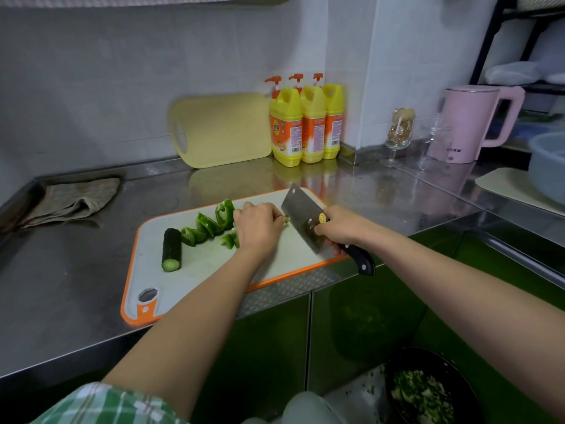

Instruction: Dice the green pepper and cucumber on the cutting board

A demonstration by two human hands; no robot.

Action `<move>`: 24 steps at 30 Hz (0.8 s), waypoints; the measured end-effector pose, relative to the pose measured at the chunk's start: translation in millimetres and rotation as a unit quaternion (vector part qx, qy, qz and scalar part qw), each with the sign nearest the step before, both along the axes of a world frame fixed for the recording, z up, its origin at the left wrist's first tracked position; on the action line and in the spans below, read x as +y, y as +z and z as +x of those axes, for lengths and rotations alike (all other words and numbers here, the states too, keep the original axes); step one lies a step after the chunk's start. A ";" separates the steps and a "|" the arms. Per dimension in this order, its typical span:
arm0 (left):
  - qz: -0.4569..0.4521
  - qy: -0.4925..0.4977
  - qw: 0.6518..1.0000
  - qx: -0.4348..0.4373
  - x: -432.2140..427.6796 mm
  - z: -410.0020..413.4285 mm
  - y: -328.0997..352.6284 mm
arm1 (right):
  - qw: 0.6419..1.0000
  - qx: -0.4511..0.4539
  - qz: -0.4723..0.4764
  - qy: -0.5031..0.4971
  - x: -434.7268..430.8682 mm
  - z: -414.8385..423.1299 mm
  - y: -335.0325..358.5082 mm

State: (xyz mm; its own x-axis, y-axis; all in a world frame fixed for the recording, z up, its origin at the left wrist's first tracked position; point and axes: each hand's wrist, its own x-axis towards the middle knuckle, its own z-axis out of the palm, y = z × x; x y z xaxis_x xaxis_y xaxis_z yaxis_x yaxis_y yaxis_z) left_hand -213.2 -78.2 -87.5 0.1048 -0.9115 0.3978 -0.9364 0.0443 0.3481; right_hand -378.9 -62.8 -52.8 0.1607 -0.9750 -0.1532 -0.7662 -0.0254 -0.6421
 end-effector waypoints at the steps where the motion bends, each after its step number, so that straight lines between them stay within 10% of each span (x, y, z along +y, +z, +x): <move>1: 0.006 -0.008 1.000 -0.018 0.5 -1.9 -0.7 | 1.000 0.009 0.005 -0.005 -0.9 -0.7 0.1; 7: 0.009 -0.054 0.991 -0.123 3.5 3.6 -8.3 | 1.000 -0.022 -0.003 -0.013 -1.6 -7.4 7.5; 24: 0.008 -0.056 0.997 -0.044 7.2 9.0 -8.2 | 0.997 0.063 -0.037 0.019 11.7 -0.1 21.8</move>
State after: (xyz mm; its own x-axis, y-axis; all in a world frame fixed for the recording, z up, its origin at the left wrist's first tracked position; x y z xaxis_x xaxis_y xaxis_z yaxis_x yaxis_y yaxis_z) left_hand -204.3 -70.9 -95.7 -0.0336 -0.9215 0.3868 -0.9527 0.1465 0.2663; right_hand -379.0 -51.1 -31.0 0.1819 -0.9779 -0.1026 -0.8383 -0.0997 -0.5360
